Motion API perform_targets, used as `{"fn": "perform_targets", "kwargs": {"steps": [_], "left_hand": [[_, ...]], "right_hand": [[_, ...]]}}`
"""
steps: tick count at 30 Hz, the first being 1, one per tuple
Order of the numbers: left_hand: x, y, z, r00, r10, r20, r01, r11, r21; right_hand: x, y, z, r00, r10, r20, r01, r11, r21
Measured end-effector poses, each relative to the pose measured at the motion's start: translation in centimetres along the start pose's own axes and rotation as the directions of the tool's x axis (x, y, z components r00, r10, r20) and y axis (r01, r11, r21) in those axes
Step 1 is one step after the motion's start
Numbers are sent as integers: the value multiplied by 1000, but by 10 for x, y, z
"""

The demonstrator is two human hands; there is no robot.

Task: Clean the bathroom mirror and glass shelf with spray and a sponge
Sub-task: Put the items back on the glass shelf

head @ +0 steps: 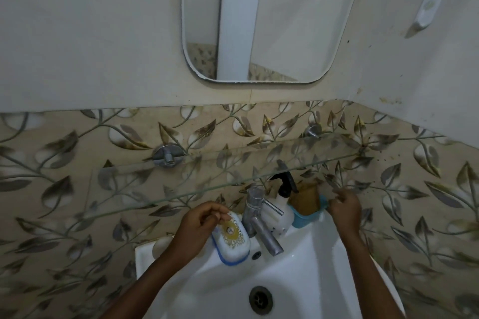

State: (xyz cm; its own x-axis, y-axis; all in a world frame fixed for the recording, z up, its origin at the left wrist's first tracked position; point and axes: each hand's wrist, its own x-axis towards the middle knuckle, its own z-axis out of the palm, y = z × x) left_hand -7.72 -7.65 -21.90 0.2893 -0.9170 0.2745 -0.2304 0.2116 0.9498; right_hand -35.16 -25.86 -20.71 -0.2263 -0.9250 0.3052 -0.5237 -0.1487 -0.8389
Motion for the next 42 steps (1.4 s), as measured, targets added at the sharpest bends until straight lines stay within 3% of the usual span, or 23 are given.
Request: {"fn": "perform_targets", "kwargs": {"steps": [5,8,11,14,16,22,26,30,35,39,42], "left_hand": [[-9,14,-32,994,-43,-100,44,999,15],[-19,12,-62,974,-123,-190,154,976,157],[-28,-5,-88,970,-232,-68,230,801,552],[-38,-20,-90,900,-435,14,299,642,706],[-45,-23,-82,892,-450,-40,352,636,687],[-66,-17,-83,959,-229,-168,284,738,613],[-81,3,-87,982,-96,-162,171,817,551],[-96,58,-91,988,-112,-107,151,855,496],[-104,136,-100,989,-72,-127,111,933,343],[-81,186,-117,981,42,-187,27,937,349],[-54,205,-129,983,27,-183,31,951,307]], "right_hand": [[-103,0,-21,980,158,-125,-141,981,135],[-149,8,-29,976,216,30,-218,971,102],[-172,19,-26,963,213,165,-234,965,118],[-184,9,-19,958,186,219,-215,970,116],[-189,0,-10,953,157,259,-194,973,124],[-207,-30,27,896,78,436,-159,975,154],[-219,-47,62,814,74,577,-154,984,90],[-224,-64,89,740,54,671,-122,991,54],[-225,-77,116,723,-20,690,-38,997,69],[-226,-85,133,723,54,689,-80,997,6],[-227,-89,137,733,109,672,-107,993,-44]]}}
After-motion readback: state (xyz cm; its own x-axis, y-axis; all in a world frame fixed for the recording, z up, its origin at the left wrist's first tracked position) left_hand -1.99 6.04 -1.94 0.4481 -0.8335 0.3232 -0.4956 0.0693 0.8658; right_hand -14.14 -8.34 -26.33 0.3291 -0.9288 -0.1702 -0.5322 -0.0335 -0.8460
